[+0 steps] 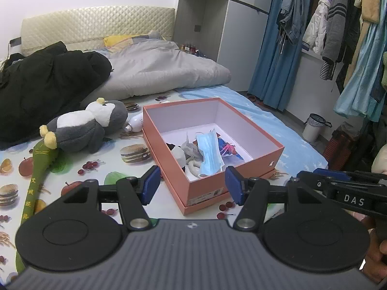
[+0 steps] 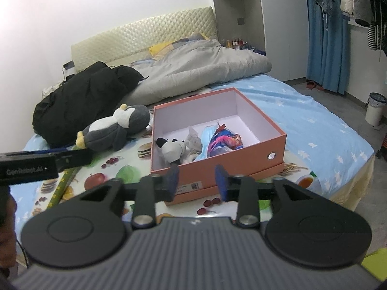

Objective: Organize soft objects

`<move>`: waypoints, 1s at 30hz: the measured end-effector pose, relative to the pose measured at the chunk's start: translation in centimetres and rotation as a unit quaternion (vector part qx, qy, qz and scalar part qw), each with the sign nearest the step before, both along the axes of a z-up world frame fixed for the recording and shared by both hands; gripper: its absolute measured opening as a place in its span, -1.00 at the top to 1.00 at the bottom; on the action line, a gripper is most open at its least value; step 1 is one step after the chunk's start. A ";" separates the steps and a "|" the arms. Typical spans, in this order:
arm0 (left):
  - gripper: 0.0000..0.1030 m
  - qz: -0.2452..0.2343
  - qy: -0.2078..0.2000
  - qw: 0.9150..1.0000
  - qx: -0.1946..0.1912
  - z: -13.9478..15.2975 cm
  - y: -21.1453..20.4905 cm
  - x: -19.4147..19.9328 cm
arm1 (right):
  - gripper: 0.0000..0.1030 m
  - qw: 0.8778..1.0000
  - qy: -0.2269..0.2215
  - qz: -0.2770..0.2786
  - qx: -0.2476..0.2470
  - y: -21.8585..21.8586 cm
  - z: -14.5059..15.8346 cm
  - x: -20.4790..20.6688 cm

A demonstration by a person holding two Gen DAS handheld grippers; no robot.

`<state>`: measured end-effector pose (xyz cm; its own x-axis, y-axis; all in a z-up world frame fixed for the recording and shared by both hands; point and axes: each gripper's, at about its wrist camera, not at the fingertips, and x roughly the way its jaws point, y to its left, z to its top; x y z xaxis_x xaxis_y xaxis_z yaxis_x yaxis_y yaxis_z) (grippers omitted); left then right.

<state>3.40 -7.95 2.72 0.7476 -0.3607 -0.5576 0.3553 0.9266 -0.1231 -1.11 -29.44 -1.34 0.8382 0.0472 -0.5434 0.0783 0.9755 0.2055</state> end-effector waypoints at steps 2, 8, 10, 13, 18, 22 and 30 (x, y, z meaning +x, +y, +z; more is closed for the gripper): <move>-0.26 0.001 0.000 1.000 0.000 0.1 0.0 0.0 | 0.18 1.000 -0.001 0.003 -0.002 0.0 0.1 0.0; -0.53 0.006 -0.001 1.000 0.002 0.2 0.1 0.0 | -0.30 1.000 -0.005 0.009 -0.007 0.2 0.2 0.1; -0.79 0.012 -0.004 1.000 0.003 0.3 0.2 0.1 | -0.71 1.000 -0.010 0.009 -0.006 0.1 0.1 0.1; -0.94 0.019 -0.002 1.000 0.001 0.4 0.5 0.2 | -0.70 1.000 -0.004 0.010 -0.011 0.1 0.1 0.4; -0.99 0.032 0.005 0.999 0.013 0.3 0.7 0.5 | -0.70 1.000 0.000 0.008 -0.016 0.2 -0.1 0.7; -1.00 0.043 0.010 0.999 0.012 0.2 1.2 0.9 | -0.70 1.000 0.002 0.010 -0.016 0.2 -0.1 0.9; -1.00 0.055 0.028 0.998 0.026 -0.2 1.1 1.7 | -0.70 1.000 -0.001 0.009 -0.024 0.2 0.3 1.3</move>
<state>5.12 -6.82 2.52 0.7479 -0.2482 -0.6157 0.2450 0.9652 -0.0915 0.20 -29.25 -1.08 0.8389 0.0355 -0.5432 0.0608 0.9855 0.1583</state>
